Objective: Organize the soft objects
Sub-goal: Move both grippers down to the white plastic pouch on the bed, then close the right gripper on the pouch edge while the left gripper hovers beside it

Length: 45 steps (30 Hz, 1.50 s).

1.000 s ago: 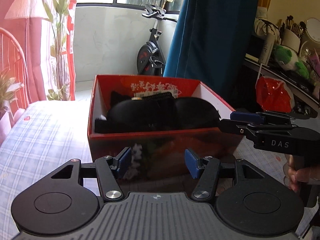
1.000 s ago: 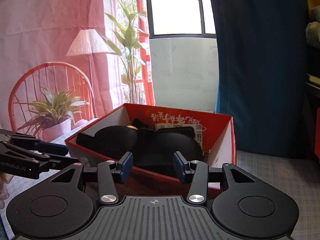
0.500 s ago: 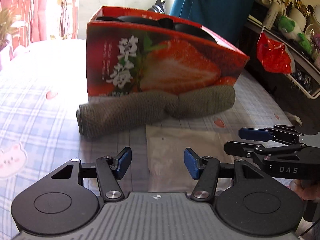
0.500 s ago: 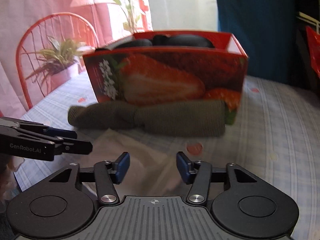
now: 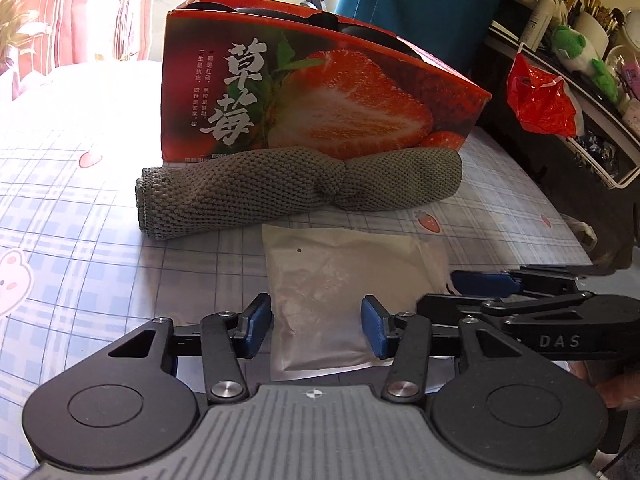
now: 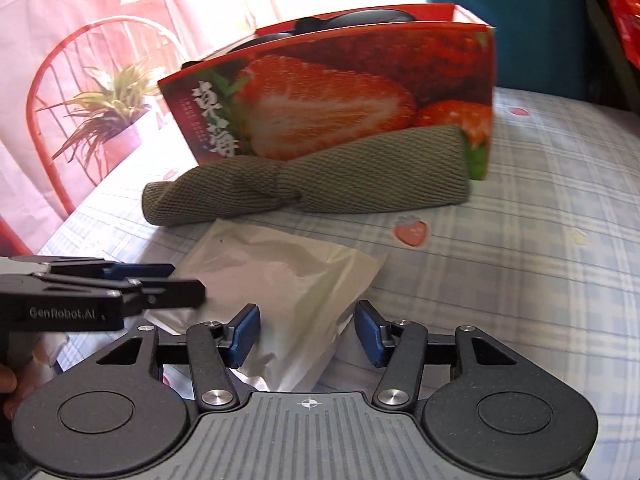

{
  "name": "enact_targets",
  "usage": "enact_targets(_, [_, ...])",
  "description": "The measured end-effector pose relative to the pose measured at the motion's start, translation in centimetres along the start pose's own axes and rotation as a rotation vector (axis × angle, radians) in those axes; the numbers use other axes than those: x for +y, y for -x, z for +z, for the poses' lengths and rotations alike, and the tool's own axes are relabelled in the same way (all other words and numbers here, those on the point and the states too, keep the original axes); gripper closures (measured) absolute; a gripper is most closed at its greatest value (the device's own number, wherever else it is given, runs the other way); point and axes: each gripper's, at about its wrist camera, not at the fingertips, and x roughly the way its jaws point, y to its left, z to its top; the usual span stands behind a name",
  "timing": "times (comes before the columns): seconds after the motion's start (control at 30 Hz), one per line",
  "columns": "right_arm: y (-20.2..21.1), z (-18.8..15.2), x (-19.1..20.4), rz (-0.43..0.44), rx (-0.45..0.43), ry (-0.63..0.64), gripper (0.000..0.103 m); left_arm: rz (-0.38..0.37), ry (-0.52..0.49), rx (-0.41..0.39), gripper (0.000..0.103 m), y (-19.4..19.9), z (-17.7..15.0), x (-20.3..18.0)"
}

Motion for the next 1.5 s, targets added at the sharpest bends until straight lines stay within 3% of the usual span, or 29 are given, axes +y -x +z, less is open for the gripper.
enact_targets(0.27, [-1.4, 1.2, -0.2, 0.023, -0.039, -0.049, 0.056, -0.019, 0.013, -0.009, 0.053, 0.1, -0.3, -0.1])
enact_targets(0.63, [-0.8, 0.4, -0.7, 0.067, -0.052, -0.115, 0.069, -0.024, 0.019, -0.018, 0.055, 0.1, -0.6, -0.1])
enact_targets(0.87, [-0.4, 0.3, -0.1, 0.051, -0.069, -0.060, 0.071, -0.021, 0.032, -0.017, 0.056, 0.2, -0.5, 0.3])
enact_targets(1.03, [-0.6, 0.1, 0.4, 0.060, -0.061, -0.022, 0.071, 0.046, 0.064, -0.024, 0.060, 0.6, -0.3, 1.2])
enact_targets(1.2, [-0.4, -0.4, 0.6, 0.062, -0.069, -0.007, 0.071, 0.051, 0.064, -0.019, 0.060, 0.7, -0.1, 1.2])
enact_targets(1.5, [-0.2, -1.0, 0.9, 0.065, -0.072, -0.025, 0.071, -0.029, 0.156, 0.000, 0.060, 0.4, -0.1, 1.6])
